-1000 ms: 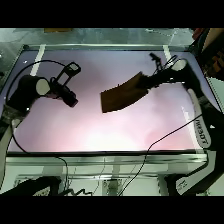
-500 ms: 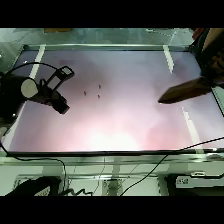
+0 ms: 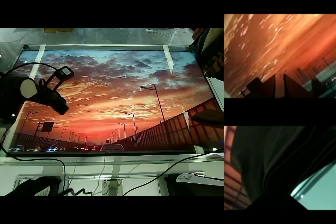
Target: Fold the clothes and pants, and hang the long-sleeved shirts on hangers.
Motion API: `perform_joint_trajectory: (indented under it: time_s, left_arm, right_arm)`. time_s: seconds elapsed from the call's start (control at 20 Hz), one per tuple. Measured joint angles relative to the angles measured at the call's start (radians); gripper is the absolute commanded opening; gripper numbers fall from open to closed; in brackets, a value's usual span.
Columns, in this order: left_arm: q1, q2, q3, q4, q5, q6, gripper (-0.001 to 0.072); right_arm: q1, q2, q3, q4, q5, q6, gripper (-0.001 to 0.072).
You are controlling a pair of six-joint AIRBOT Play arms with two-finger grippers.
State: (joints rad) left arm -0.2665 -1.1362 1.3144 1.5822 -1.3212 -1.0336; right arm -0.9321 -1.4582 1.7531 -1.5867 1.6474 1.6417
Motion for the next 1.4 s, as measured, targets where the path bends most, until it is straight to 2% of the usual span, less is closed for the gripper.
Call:
perform_joint_trajectory:
  time_s: [0.1,0.15,0.2,0.25,0.4,0.45,0.55,0.6,0.85,1.0,1.2,1.4]
  left_arm:
    - [0.0,0.0,0.0,0.0,0.012,0.0,0.0115]
    - [0.0,0.0,0.0,0.0,0.019,0.0,0.0115]
    - [0.0,0.0,0.0,0.0,0.026,0.0,0.0115]
    - [0.0,0.0,0.0,0.0,0.031,0.0,0.0115]
    - [0.0,0.0,0.0,0.0,0.038,0.0,0.0116]
    - [0.0,0.0,0.0,0.0,0.04,0.0,0.0115]
    - [0.0,0.0,0.0,0.0,0.042,0.0,0.0116]
    - [0.0,0.0,0.0,0.0,0.042,0.0,0.0116]
    - [0.0,0.0,0.0,0.0,0.044,0.0,0.0116]
    - [0.0,0.0,0.0,0.0,0.045,0.0,0.0116]
    - [0.0,0.0,0.0,0.0,0.045,0.0,0.0116]
    - [0.0,0.0,0.0,0.0,0.045,0.0,0.0116]
  right_arm:
    - [-0.058,0.002,-0.039,-0.042,0.061,0.01,0.0014]
    - [-0.08,0.002,-0.059,-0.054,0.085,0.023,0.0127]
    - [-0.1,0.003,-0.081,-0.065,0.108,0.039,0.0475]
    - [-0.117,0.003,-0.105,-0.071,0.119,0.054,0.0704]
    - [-0.143,0.003,-0.157,-0.08,0.136,0.082,0.0686]
    - [-0.147,0.003,-0.166,-0.075,0.135,0.087,0.0657]
    - [-0.153,0.003,-0.179,-0.043,0.131,0.092,0.0199]
    - [-0.154,0.003,-0.183,-0.009,0.124,0.093,0.0018]
    - [-0.131,0.027,-0.19,0.236,0.055,0.03,0.0011]
    - [-0.032,0.066,-0.192,0.332,0.005,-0.031,0.0011]
    - [0.227,0.119,-0.192,0.389,-0.029,-0.143,0.0011]
    - [0.568,0.158,-0.192,0.373,-0.042,-0.212,0.0011]
